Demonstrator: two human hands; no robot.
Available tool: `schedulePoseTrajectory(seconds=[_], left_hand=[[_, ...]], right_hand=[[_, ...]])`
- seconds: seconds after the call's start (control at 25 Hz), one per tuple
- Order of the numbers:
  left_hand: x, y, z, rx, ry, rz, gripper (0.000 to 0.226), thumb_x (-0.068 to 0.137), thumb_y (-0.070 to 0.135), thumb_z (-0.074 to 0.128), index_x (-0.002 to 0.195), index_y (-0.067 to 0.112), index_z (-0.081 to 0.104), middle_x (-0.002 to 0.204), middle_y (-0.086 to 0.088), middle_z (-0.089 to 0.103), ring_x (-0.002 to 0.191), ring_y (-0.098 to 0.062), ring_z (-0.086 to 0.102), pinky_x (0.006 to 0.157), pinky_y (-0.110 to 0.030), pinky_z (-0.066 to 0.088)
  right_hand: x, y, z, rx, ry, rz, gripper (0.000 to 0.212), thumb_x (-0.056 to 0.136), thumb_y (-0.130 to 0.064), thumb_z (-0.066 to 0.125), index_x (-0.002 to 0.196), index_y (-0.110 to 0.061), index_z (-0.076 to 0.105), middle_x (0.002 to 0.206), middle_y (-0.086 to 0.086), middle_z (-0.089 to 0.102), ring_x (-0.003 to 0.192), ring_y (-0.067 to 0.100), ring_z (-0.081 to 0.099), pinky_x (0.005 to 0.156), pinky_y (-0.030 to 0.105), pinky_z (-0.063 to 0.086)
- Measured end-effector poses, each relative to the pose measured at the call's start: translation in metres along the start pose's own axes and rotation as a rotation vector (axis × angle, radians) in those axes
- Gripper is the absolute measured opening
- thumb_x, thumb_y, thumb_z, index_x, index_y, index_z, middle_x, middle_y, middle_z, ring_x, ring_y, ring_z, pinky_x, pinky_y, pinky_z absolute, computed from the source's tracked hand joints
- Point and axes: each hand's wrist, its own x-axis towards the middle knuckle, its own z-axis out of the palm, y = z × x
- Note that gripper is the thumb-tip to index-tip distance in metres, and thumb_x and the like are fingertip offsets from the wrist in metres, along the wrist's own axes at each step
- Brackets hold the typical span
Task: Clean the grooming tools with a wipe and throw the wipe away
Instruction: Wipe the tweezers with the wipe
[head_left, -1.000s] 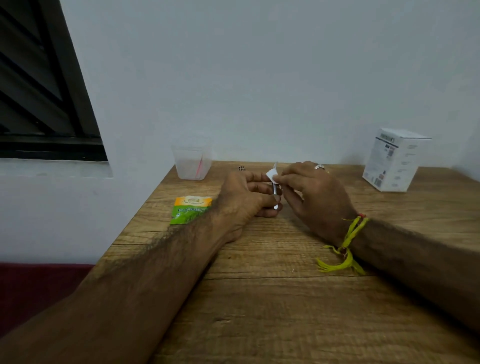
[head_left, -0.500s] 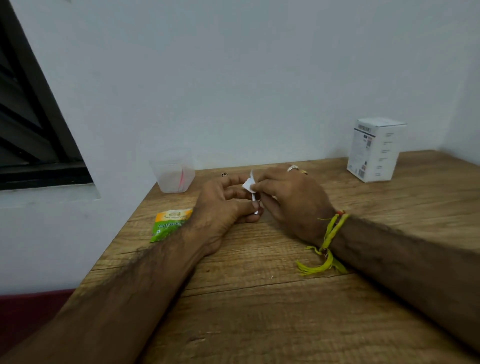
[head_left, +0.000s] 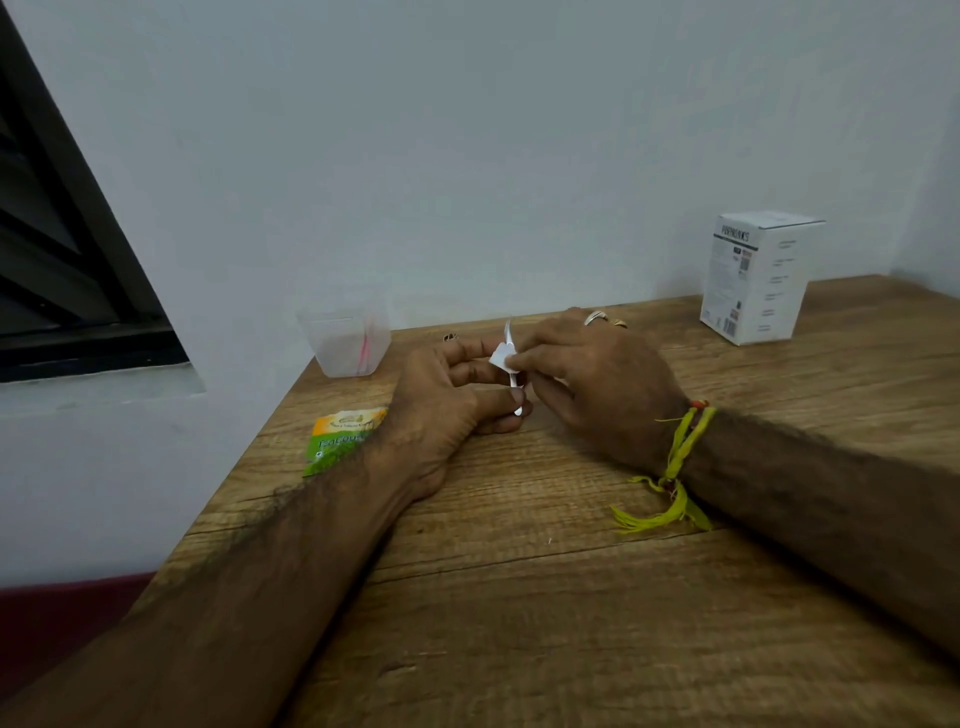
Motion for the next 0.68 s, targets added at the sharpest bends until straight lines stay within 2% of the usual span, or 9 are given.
schedulePoseTrajectory(seconds=[0.16,0.28,0.52,0.68], left_hand=[[-0.0011,0.0012,-0.0018,-0.001,-0.012,-0.014,0.042,0.074,-0.016,0.077,0.110,0.004,0.067,0.082,-0.009,0.076,0.073,-0.026,0.075,0.064,-0.033,0.064],[0.0001,0.0013,-0.0030,0.004,-0.009,-0.022,0.042,0.074,-0.018,0.076,0.108,0.006,0.068,0.084,-0.011,0.076,0.073,-0.026,0.075,0.065,-0.034,0.064],[-0.0024,0.0035,-0.0028,0.000,-0.008,-0.039,0.051,0.071,-0.023,0.075,0.115,0.001,0.065,0.088,-0.014,0.076,0.075,-0.025,0.075,0.067,-0.036,0.064],[-0.0029,0.0042,-0.0025,-0.024,-0.012,-0.049,0.052,0.071,-0.025,0.072,0.117,-0.001,0.065,0.087,-0.013,0.076,0.074,-0.024,0.075,0.069,-0.037,0.064]], right_hand=[[-0.0011,0.0008,0.0008,0.008,-0.003,-0.043,0.018,0.088,-0.009,0.064,0.100,-0.011,0.077,0.100,0.005,0.073,0.085,0.034,0.068,0.068,0.043,0.052],[-0.0006,0.0004,0.0012,0.013,0.000,-0.031,0.019,0.088,-0.009,0.064,0.102,-0.012,0.077,0.102,0.004,0.073,0.088,0.033,0.069,0.070,0.044,0.052],[-0.0020,0.0028,-0.0008,-0.015,-0.019,-0.013,0.017,0.089,-0.012,0.067,0.102,-0.013,0.077,0.101,0.003,0.074,0.088,0.034,0.067,0.068,0.045,0.053],[-0.0046,0.0008,-0.0022,-0.072,-0.055,-0.078,0.014,0.085,-0.017,0.070,0.096,-0.016,0.079,0.097,0.001,0.073,0.080,0.033,0.067,0.063,0.039,0.052]])
